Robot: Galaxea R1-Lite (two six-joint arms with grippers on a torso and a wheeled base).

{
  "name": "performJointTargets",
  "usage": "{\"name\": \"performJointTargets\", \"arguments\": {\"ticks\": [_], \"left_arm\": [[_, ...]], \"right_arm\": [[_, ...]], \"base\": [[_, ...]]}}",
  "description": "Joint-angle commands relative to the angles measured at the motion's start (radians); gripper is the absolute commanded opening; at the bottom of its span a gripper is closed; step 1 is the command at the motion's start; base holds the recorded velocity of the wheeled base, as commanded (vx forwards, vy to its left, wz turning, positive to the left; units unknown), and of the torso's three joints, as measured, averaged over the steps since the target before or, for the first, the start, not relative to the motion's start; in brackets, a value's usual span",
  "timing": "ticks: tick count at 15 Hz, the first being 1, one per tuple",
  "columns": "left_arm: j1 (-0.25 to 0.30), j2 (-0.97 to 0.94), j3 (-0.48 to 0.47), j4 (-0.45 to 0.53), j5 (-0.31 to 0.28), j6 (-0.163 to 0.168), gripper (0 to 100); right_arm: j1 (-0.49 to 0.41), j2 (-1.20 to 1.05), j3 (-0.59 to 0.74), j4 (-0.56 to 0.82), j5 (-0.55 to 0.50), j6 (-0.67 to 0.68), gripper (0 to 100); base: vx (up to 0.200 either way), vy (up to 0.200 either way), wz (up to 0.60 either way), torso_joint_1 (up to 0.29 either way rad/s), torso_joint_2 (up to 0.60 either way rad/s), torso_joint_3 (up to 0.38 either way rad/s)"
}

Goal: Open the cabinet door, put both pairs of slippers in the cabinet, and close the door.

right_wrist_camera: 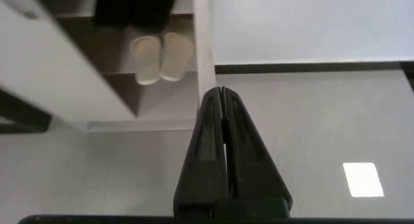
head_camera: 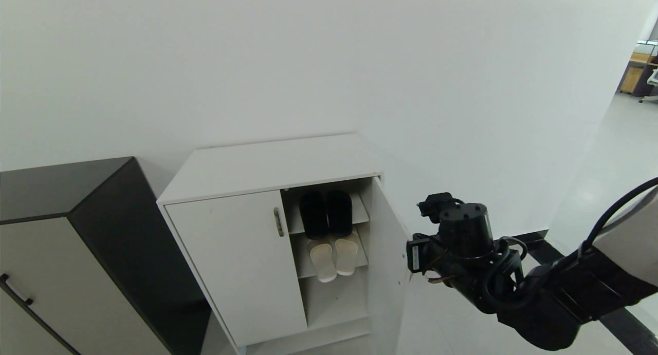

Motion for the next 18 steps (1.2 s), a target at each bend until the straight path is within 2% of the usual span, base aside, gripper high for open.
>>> {"name": "performJointTargets", "arguments": {"ticks": [1, 6, 13, 18], "left_arm": [[0.0, 0.0, 0.0, 0.0, -0.001, -0.001, 0], [0.0, 0.0, 0.0, 0.0, 0.0, -0.001, 0], [0.0, 0.0, 0.0, 0.0, 0.0, -0.002, 0], [0.0, 0.0, 0.0, 0.0, 0.0, -0.002, 0]], "right_arm": [[0.05, -0.06, 0.036, -0.01, 0.024, 0.002, 0], [0.059, -0.087, 0.135, -0.112, 0.15, -0.01, 0], [0.061, -0.087, 0.148, -0.112, 0.159, -0.03, 0], [0.064, -0.087, 0.155, -0.114, 0.157, -0.033, 0]], "base": [[0.0, 0.0, 0.0, 0.0, 0.0, 0.0], [0.0, 0.0, 0.0, 0.0, 0.0, 0.0], [0.0, 0.0, 0.0, 0.0, 0.0, 0.0], [0.0, 0.0, 0.6, -0.001, 0.0, 0.003]]}}
